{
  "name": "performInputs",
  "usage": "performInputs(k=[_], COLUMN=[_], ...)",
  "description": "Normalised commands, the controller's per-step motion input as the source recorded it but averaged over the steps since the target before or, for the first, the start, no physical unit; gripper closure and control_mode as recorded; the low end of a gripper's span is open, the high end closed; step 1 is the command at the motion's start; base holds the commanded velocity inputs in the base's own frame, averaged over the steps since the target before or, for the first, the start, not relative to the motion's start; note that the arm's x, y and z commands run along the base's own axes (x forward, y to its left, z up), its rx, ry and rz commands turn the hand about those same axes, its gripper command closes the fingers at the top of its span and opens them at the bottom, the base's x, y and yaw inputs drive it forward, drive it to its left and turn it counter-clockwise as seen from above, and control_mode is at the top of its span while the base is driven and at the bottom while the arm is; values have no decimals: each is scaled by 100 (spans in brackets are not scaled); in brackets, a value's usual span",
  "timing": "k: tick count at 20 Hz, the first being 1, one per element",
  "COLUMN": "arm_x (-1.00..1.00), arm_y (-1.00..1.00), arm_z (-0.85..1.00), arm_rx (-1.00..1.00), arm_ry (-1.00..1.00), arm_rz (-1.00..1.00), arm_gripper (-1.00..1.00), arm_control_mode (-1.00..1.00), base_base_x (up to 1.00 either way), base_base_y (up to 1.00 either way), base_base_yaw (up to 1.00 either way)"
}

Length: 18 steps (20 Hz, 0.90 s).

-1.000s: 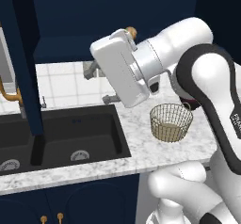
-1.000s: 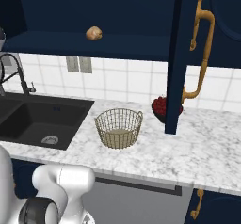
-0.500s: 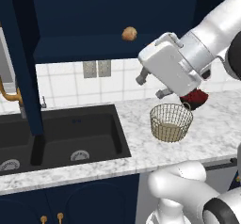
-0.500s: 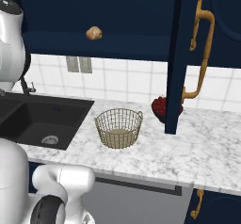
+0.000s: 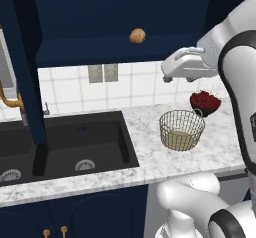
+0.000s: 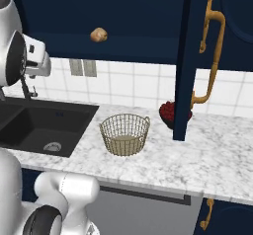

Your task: Open the cabinet, pick up the bread from the cabinet and place it in the basket. Then move the basket to the dining counter.

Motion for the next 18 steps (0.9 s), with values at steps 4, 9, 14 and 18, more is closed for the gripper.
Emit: performInputs(k=[4, 9, 14, 18], arm_x=[93, 76, 51, 70], arm_y=[-5, -11, 0, 0], arm_z=[16, -6, -3, 48], arm_rx=[-7, -1, 0, -2], arm_ry=[-8, -29, -41, 17], arm_rz=[-9, -21, -22, -15], arm_gripper=[-100, -100, -100, -100], arm_control_mode=[-100, -100, -100, -100], base_base_x=[0, 0, 0, 0], base_base_y=[0, 0, 0, 0], base_base_yaw=[0, 0, 0, 0])
